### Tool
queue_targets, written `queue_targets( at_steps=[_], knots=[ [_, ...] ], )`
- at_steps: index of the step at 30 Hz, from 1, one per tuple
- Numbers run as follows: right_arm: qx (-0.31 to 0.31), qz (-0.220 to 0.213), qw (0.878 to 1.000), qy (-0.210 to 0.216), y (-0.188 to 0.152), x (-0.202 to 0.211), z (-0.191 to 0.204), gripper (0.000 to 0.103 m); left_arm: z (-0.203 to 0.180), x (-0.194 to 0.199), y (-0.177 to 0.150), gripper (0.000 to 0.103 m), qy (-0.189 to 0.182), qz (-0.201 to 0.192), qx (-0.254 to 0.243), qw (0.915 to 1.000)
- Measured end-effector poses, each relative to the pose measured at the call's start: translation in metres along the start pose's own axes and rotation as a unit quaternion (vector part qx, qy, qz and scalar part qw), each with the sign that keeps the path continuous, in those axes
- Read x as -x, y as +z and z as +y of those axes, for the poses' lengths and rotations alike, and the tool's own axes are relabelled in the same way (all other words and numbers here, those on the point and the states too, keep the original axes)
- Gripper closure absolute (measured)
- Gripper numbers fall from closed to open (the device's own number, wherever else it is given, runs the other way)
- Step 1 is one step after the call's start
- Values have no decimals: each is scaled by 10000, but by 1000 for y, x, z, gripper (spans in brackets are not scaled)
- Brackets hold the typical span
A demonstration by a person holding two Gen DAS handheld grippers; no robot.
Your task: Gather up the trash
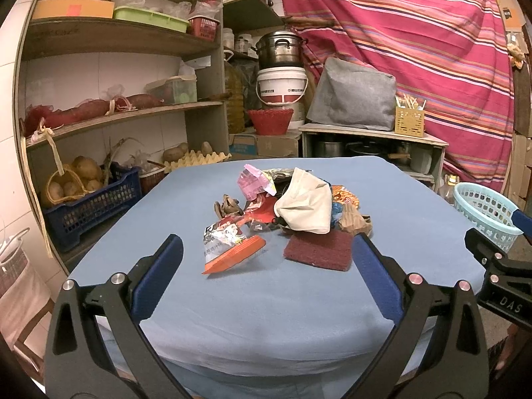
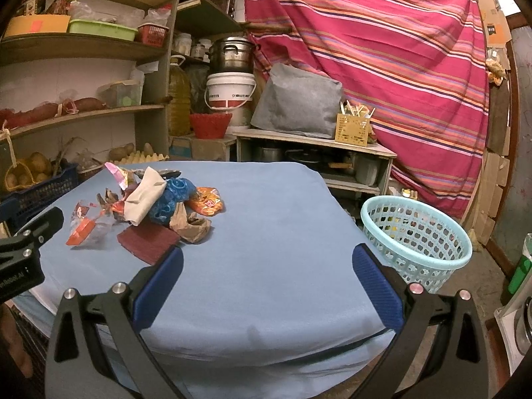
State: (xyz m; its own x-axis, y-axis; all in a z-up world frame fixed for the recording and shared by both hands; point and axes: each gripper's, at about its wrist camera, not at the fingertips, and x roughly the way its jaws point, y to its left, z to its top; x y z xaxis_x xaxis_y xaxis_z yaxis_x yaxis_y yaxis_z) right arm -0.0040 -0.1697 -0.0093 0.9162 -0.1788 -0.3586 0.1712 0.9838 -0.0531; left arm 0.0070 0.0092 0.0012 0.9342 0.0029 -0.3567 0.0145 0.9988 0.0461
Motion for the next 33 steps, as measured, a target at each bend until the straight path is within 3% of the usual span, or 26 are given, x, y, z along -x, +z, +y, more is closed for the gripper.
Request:
queue_targets(
  at_steps=[33],
  knots=[
    [1, 4, 10000, -6, -1, -1, -1, 4, -1, -1, -2, 5, 6, -1, -4, 10000]
  ],
)
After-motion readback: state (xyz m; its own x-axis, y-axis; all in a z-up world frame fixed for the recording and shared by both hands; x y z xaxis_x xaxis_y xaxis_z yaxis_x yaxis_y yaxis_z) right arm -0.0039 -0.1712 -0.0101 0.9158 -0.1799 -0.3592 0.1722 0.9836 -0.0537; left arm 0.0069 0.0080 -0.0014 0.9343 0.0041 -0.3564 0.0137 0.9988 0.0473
